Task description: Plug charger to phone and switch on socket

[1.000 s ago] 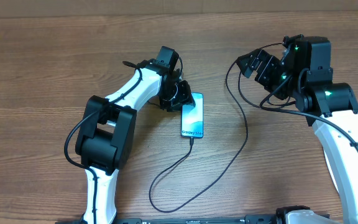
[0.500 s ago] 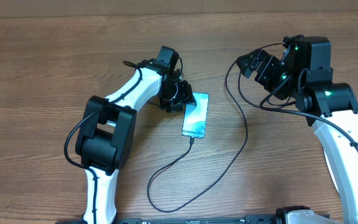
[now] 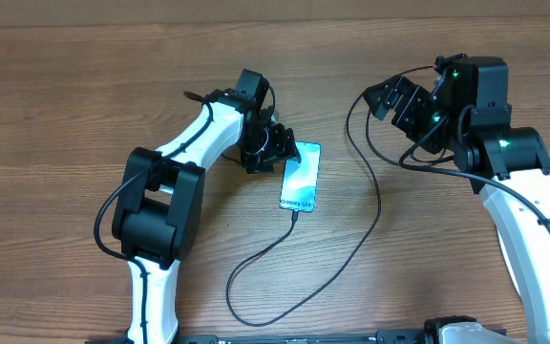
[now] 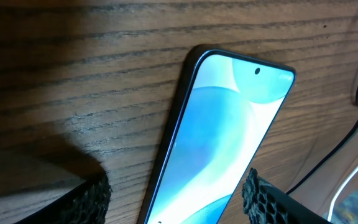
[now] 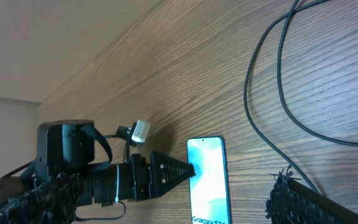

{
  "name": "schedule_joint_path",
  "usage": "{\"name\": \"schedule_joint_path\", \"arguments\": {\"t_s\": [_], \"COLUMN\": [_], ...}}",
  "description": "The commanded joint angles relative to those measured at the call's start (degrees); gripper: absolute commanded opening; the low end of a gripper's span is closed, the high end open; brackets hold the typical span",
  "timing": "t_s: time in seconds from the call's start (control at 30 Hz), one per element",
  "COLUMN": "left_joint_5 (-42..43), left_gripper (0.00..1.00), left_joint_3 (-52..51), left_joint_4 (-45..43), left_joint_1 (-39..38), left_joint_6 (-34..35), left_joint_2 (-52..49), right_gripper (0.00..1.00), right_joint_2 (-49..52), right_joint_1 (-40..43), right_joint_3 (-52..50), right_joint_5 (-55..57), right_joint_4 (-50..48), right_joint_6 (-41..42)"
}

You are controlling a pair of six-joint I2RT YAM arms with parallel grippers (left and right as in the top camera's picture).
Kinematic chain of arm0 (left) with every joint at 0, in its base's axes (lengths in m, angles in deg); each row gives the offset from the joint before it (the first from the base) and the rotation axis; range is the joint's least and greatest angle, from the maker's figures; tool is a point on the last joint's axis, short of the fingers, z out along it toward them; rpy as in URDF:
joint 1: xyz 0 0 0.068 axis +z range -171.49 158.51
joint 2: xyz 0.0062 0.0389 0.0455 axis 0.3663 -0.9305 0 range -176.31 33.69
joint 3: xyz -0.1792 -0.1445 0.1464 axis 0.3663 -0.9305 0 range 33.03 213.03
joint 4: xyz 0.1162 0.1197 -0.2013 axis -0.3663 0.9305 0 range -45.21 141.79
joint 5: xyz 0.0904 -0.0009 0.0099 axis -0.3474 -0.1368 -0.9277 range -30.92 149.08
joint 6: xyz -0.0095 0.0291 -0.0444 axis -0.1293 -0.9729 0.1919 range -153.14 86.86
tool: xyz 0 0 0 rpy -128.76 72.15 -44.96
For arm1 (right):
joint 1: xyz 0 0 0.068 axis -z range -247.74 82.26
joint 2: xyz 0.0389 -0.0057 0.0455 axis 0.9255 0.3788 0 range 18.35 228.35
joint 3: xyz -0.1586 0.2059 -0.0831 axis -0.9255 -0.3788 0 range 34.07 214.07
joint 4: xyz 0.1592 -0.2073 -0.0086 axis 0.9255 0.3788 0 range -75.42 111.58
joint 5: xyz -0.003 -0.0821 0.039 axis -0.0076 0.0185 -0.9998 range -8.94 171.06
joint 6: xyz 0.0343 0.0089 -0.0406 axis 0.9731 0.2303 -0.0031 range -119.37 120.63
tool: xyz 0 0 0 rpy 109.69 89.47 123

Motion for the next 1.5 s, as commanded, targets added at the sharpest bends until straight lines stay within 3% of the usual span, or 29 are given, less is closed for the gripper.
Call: {"name": "schedule_joint_path", "arguments": {"t_s": [0.0,0.23,0.6,0.9,1.3,1.37,1.43,1.47], "left_joint_5": [-2.3,-3.7,-21.8,-31.2,-35.9,-35.9,-35.9,-35.9], "left_gripper": [0.72,0.74,0.76,0.74,0.75,0.78,1.0,1.0], "left_joint_3": [-0.5,2.3,6.5,6.4,6.4,6.4,6.4,6.4], "left_joint_4": [0.2,2.4,11.6,16.2,20.4,21.0,21.6,21.8], "left_joint_1": [0.5,0.9,0.9,0.9,0.9,0.9,0.9,0.9], "left_joint_6": [-2.9,-5.8,-5.9,-5.9,-5.9,-5.9,-5.9,-5.9], "left_joint_2": [-0.7,1.8,12.5,24.5,40.3,42.1,43.5,43.9], "right_gripper": [1.0,1.0,1.0,1.0,1.0,1.0,1.0,1.0], "right_joint_2": [-0.8,-0.8,-0.2,1.3,1.3,1.3,1.3,1.3], "right_joint_1": [0.2,0.2,0.2,0.2,0.2,0.2,0.2,0.2], "right_joint_3": [0.6,0.6,0.6,0.6,0.6,0.6,0.6,0.6], "right_joint_5": [1.5,3.0,2.9,2.9,2.9,2.9,2.9,2.9], "right_joint_4": [0.0,0.6,0.7,1.8,2.5,2.6,2.6,2.6], "right_joint_6": [-0.5,-0.5,-0.5,-0.5,-0.5,-0.5,-0.5,-0.5]}}
